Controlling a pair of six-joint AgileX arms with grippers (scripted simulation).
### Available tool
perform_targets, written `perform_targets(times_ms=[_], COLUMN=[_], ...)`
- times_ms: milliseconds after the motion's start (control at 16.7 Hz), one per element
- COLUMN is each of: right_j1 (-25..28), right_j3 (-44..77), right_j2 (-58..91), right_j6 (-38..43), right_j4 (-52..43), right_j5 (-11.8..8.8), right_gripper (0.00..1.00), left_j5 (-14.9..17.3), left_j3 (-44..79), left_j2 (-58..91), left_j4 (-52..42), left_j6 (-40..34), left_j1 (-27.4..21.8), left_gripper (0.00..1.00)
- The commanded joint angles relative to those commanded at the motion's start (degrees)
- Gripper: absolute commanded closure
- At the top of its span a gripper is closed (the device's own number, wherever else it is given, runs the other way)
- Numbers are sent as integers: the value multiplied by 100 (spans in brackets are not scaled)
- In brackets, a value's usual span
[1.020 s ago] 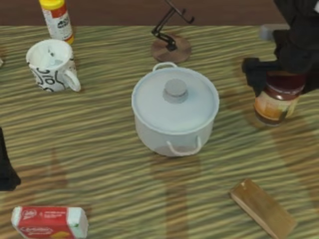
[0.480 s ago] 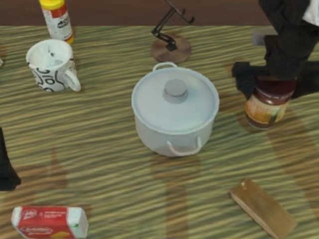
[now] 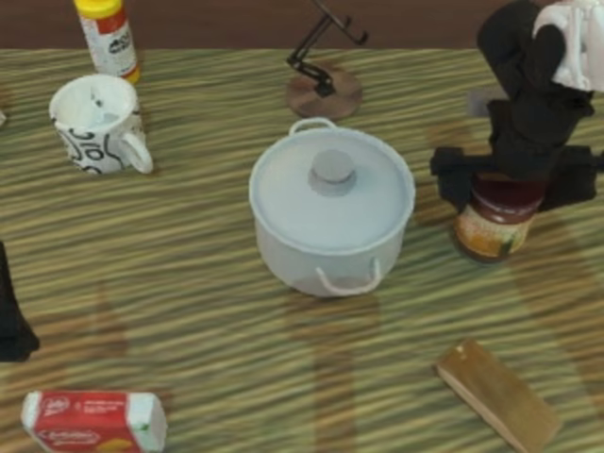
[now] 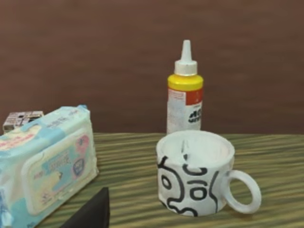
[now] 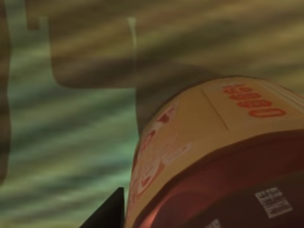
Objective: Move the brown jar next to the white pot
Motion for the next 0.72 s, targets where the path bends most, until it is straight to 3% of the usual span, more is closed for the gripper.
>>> perform_targets(times_ms=[120, 720], right_j1=[0, 0], right_j3=[0, 0], right_j2=[0, 0], right_j6=[0, 0], right_j4=[0, 0], right_j5=[0, 0], right_gripper=[100, 25], left_j5=[0, 0], left_j3=[0, 0], left_j2=[0, 0], left_j4=[0, 0], left_j6=[0, 0], left_j1=[0, 0], left_gripper=[0, 0])
